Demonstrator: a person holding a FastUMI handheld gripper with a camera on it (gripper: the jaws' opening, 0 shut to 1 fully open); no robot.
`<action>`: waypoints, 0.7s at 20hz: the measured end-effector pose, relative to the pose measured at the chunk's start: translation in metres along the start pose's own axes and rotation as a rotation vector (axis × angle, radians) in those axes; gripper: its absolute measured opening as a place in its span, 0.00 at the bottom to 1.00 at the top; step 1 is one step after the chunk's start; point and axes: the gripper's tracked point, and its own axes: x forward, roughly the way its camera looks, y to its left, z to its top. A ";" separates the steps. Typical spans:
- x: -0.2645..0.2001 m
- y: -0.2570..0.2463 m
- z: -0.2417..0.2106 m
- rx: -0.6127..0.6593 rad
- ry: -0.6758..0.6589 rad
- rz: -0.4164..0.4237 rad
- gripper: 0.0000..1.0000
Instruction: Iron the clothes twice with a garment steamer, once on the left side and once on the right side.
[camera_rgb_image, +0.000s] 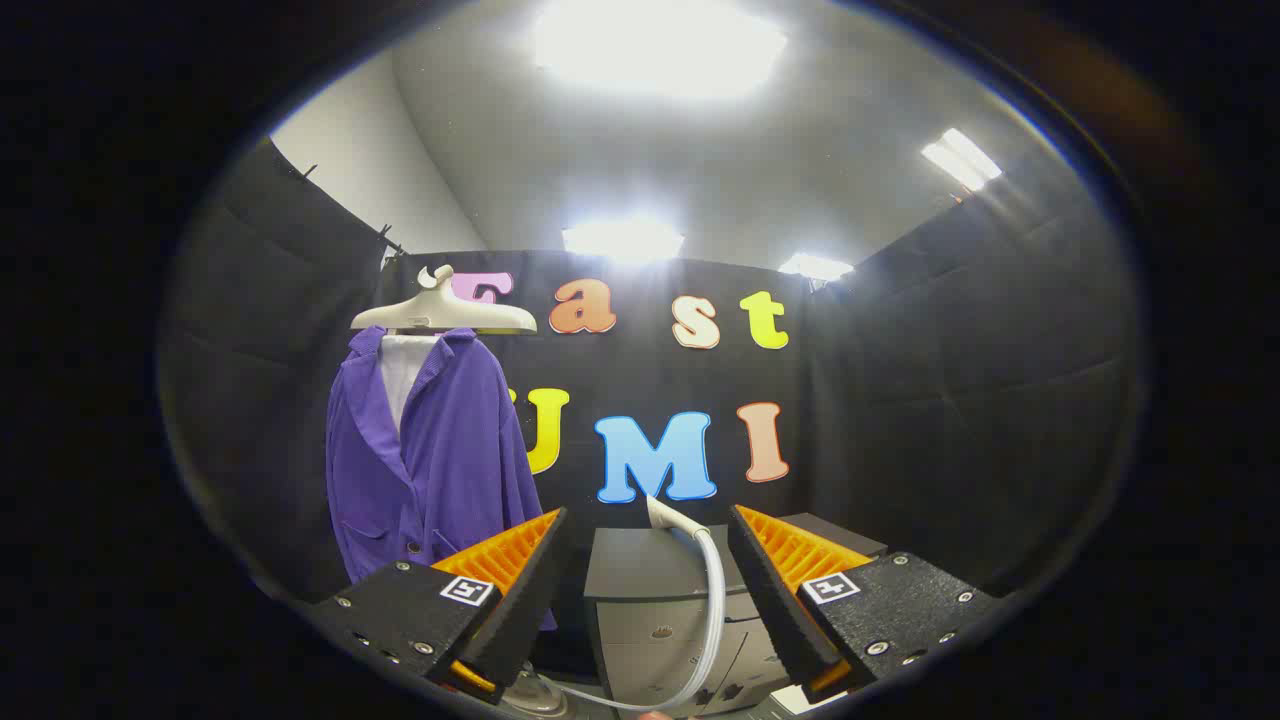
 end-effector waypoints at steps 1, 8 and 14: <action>-0.001 -0.001 0.000 -0.002 -0.003 -0.005 0.95; -0.008 -0.004 -0.007 0.005 0.005 -0.023 0.95; -0.015 -0.013 -0.015 0.001 0.021 -0.039 0.95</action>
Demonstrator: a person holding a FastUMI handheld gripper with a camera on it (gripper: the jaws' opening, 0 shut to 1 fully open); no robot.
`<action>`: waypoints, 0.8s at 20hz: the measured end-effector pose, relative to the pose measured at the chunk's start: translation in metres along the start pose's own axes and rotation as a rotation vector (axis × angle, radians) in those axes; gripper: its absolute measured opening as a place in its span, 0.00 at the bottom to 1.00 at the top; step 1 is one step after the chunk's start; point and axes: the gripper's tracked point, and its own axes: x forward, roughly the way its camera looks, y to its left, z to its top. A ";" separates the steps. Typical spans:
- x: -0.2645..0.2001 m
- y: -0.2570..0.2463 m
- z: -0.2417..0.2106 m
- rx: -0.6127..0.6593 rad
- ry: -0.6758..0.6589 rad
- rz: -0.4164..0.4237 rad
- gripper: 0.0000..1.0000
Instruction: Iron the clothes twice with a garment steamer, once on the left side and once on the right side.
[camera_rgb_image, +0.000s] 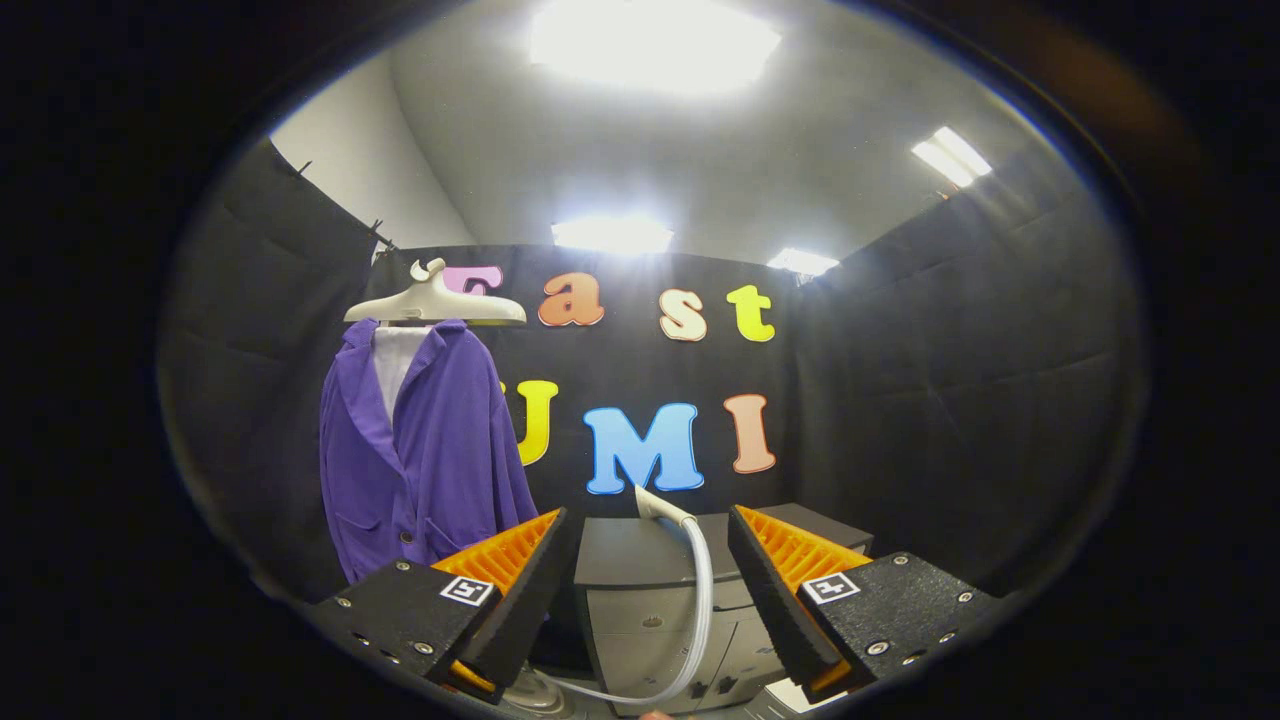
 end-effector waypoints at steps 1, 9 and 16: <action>-0.001 -0.003 0.000 0.000 0.001 -0.005 0.95; 0.020 -0.041 -0.006 0.055 0.086 -0.049 0.95; 0.101 -0.073 -0.026 0.124 0.162 -0.047 0.95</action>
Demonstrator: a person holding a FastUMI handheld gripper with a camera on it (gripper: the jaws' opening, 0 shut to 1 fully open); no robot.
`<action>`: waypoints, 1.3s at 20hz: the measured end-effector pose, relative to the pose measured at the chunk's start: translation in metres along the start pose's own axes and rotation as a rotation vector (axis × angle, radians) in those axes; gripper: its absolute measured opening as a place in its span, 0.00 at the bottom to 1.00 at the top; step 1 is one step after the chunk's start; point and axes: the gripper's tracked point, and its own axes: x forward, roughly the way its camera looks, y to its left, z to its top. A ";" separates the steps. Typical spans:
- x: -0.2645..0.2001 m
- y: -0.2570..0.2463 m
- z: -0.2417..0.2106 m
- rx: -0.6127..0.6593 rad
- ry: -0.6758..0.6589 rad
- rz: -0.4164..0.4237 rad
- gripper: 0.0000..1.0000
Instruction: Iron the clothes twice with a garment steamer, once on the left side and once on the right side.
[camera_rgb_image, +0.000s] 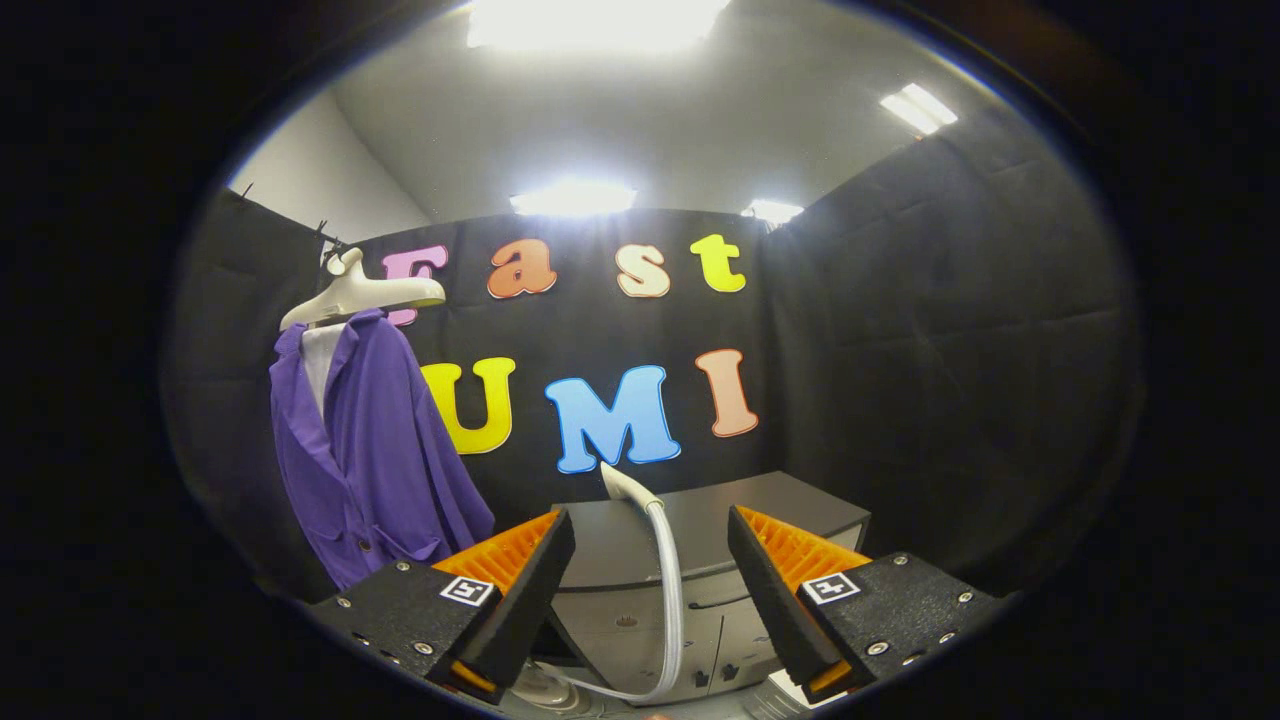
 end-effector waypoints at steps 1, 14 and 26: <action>0.017 -0.002 -0.001 0.017 0.015 0.007 0.95; 0.238 -0.026 -0.021 0.389 0.231 0.171 0.94; 0.350 -0.003 -0.103 0.568 0.531 0.294 0.94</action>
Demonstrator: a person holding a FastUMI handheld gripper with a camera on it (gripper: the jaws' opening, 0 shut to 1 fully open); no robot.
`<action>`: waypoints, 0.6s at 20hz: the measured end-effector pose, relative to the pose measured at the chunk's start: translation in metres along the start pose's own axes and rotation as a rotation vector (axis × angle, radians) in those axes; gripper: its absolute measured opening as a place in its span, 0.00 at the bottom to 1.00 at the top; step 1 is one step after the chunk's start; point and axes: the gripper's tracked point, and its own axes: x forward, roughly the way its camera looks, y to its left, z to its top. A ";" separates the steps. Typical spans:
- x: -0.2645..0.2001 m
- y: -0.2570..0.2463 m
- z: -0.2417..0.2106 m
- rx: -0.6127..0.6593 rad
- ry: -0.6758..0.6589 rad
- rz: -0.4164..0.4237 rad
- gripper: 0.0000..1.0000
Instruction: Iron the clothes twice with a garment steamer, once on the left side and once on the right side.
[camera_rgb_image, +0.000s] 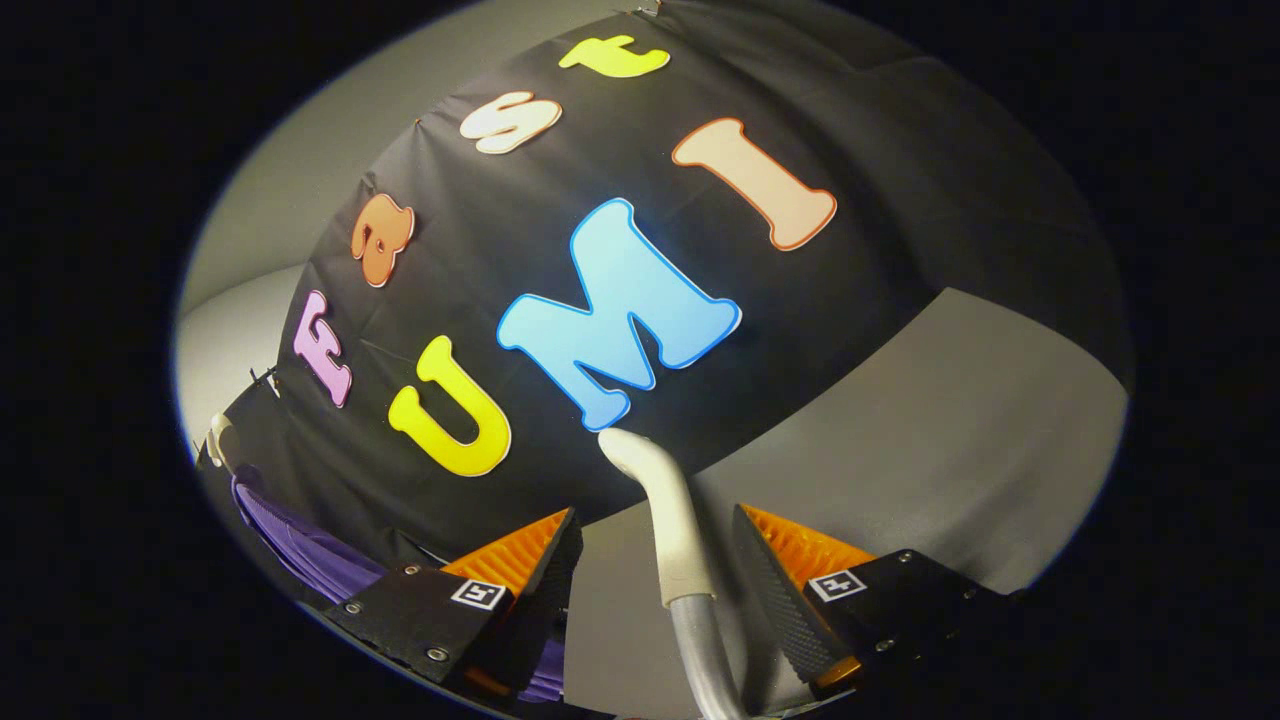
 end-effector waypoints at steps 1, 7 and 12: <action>0.006 0.000 -0.003 0.020 0.025 0.008 0.94; 0.034 -0.012 -0.025 0.125 0.157 0.045 0.94; 0.045 -0.004 -0.047 0.178 0.266 0.093 0.93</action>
